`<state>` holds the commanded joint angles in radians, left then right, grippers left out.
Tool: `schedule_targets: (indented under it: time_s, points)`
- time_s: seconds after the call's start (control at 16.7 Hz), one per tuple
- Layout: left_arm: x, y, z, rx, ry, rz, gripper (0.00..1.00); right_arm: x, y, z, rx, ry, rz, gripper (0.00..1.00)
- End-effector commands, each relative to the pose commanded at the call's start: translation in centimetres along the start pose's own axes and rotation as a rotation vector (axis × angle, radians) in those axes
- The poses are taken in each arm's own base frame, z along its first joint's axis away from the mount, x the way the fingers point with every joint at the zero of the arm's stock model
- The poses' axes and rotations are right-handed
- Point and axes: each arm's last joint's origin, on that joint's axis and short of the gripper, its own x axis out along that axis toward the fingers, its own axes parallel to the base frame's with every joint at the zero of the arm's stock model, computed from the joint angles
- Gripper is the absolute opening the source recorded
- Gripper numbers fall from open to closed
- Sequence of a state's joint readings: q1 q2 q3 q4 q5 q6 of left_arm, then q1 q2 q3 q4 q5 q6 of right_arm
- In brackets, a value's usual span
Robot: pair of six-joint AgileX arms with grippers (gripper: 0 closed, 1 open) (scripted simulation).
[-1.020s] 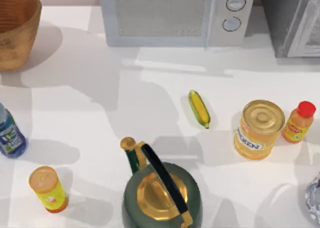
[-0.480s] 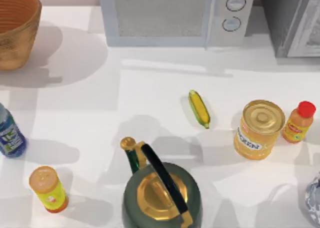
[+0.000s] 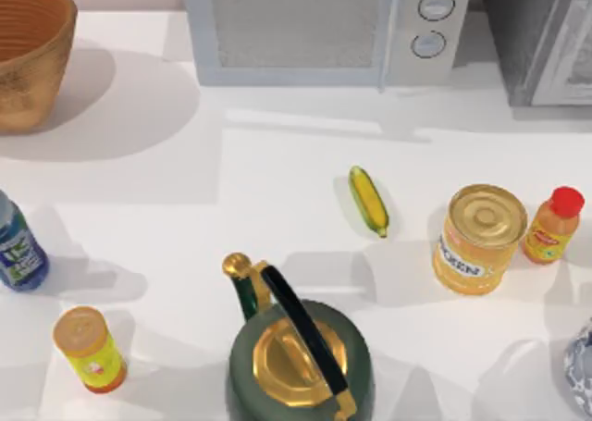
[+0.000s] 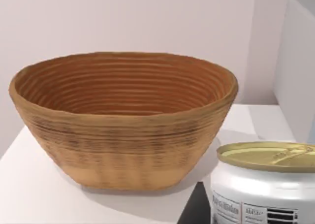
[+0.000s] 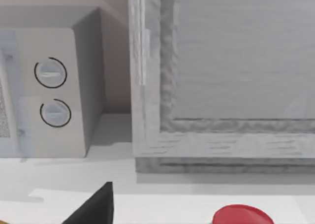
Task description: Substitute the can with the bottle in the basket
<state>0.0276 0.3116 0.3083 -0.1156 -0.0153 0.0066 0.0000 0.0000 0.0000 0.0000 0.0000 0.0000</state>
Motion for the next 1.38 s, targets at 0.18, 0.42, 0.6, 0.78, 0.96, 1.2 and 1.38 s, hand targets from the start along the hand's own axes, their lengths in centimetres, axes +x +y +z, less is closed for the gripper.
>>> schedule_targets:
  time_s: [0.18, 0.42, 0.6, 0.78, 0.96, 1.2, 1.38]
  points:
    - [-0.5, -0.2, -4.3, -0.003, -0.075, -0.024, 0.0, 0.0, 0.0, 0.0, 0.0, 0.0, 0.0, 1.0]
    - [-0.4, -0.4, -6.9, -0.003, -0.118, -0.043, 0.0, 0.0, 0.0, 0.0, 0.0, 0.0, 0.0, 1.0]
    - [-0.4, -0.4, -6.9, -0.003, -0.119, -0.043, 0.0, 0.0, 0.0, 0.0, 0.0, 0.0, 0.0, 1.0]
    - [-0.4, -0.4, -7.0, -0.001, -0.113, -0.039, 0.0, 0.0, 0.0, 0.0, 0.0, 0.0, 0.0, 1.0]
    - [-0.4, -0.6, -5.7, 0.0, -0.133, -0.081, 0.0, 0.0, 0.0, 0.0, 0.0, 0.0, 0.0, 1.0]
    - [0.5, -1.4, -1.8, 0.01, -0.17, -0.241, 0.0, 0.0, 0.0, 0.0, 0.0, 0.0, 0.0, 1.0]
    - [3.0, -2.7, 1.7, 0.023, -0.182, -0.424, 0.0, 0.0, 0.0, 0.0, 0.0, 0.0, 0.0, 1.0]
